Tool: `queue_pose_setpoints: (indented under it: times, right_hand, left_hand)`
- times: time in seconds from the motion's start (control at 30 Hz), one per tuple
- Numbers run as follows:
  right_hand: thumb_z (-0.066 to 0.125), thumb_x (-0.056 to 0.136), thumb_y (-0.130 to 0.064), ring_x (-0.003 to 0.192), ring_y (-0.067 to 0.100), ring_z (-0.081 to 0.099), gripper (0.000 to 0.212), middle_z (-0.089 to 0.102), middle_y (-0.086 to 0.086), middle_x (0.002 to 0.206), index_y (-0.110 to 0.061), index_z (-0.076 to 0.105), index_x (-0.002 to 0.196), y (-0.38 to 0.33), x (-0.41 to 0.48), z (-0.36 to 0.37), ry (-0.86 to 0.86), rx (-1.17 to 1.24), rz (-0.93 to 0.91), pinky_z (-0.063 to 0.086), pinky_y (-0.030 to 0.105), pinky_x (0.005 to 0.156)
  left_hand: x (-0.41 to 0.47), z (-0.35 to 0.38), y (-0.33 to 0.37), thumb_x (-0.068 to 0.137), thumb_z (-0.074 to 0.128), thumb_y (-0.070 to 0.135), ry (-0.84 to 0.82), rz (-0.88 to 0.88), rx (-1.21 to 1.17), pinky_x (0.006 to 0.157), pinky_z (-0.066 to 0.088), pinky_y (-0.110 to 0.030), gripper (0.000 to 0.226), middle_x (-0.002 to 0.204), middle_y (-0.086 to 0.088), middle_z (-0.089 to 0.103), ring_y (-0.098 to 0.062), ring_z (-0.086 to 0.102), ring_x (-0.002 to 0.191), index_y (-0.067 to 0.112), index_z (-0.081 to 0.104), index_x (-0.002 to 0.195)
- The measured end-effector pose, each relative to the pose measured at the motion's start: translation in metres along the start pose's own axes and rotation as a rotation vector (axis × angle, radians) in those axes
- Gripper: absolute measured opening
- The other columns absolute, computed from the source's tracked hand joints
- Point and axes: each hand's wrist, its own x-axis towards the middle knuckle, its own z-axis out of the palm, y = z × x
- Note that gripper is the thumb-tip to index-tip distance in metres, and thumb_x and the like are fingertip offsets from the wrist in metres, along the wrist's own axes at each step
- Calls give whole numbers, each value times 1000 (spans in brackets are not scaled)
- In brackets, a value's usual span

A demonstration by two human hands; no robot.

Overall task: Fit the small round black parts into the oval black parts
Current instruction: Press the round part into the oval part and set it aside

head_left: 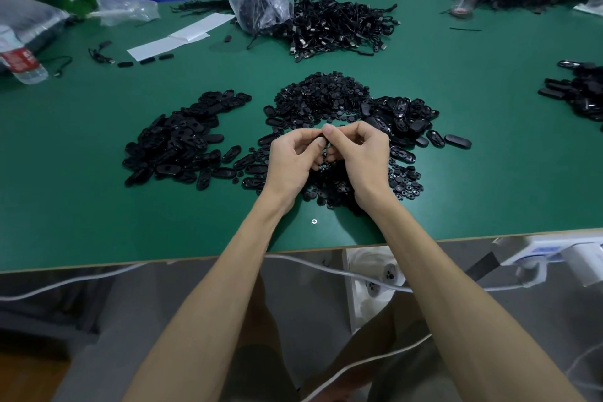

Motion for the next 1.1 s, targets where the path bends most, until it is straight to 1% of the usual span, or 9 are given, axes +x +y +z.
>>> queue_pose_setpoints:
  times: [0.13, 0.27, 0.37, 0.43, 0.67, 0.77, 0.9, 1.0, 1.1]
  right_hand:
    - [79, 91, -19, 62, 16, 64, 18, 70, 5, 68, -4, 71, 84, 2, 2, 0, -7, 17, 9, 57, 32, 65]
    - [79, 91, -21, 64, 11, 61, 17, 68, -1, 68, -8, 71, 83, 2, 3, -1, -3, -6, 7, 53, 26, 63]
    - [78, 92, -22, 64, 9, 60, 17, 67, -3, 68, -9, 71, 84, 2, 3, -1, -4, -20, 13, 50, 23, 62]
    - [78, 92, -23, 66, 10, 60, 17, 68, -1, 70, -10, 71, 84, 1, 3, -1, -5, -29, 21, 50, 25, 61]
    - [77, 93, -31, 67, 14, 54, 21, 63, -3, 70, -12, 71, 85, 1, 3, 1, -10, -22, 36, 46, 35, 69]
    - [76, 94, -29, 66, 13, 51, 21, 65, 4, 74, -10, 70, 87, 0, 2, 1, -38, 1, 33, 43, 33, 66]
    - [76, 94, -28, 63, 14, 53, 20, 64, -1, 69, -11, 71, 84, -1, 2, -1, -37, 35, 36, 45, 28, 62]
    - [75, 95, -26, 55, 12, 53, 21, 65, -1, 65, -7, 71, 87, -1, 2, -1, -27, 71, 30, 44, 21, 54]
    - [72, 98, -25, 53, 12, 54, 23, 62, -1, 62, -4, 67, 91, -1, 2, -1, 47, 127, 51, 43, 20, 51]
  left_hand:
    - [-1, 1, 1, 99, 67, 3, 16, -9, -15, 58, 50, -23, 11, 74, -1, 71, -6, 58, 60, 5, 74, 107]
    - [-1, 2, 2, 98, 69, 5, 29, 1, 4, 54, 47, -21, 7, 63, 9, 66, -5, 53, 54, 7, 74, 103]
    - [-1, 3, 2, 98, 69, 6, 37, 15, 27, 53, 45, -19, 7, 67, 8, 68, -2, 53, 53, 5, 74, 103]
    - [-2, 4, 2, 98, 70, 7, 38, 21, 33, 52, 45, -19, 6, 71, 3, 69, 0, 53, 53, 7, 74, 102]
    - [-2, 2, 4, 97, 73, 15, 28, 33, -4, 55, 47, -20, 4, 62, 12, 66, -3, 54, 59, 20, 74, 97]
    - [-2, 2, 5, 98, 73, 18, 29, 34, 5, 56, 48, -20, 2, 65, 11, 67, -3, 56, 60, 18, 73, 96]
    - [-3, 4, 7, 98, 72, 18, 33, 28, 11, 57, 49, -22, 7, 72, 3, 68, -6, 58, 62, 11, 74, 99]
    - [-4, 5, 8, 98, 72, 17, 45, 37, 36, 59, 51, -22, 8, 77, 5, 72, -7, 64, 65, 10, 74, 102]
    - [-5, 5, 8, 101, 68, 17, 88, 94, 100, 66, 52, -21, 14, 104, -2, 74, -9, 73, 77, 11, 71, 113]
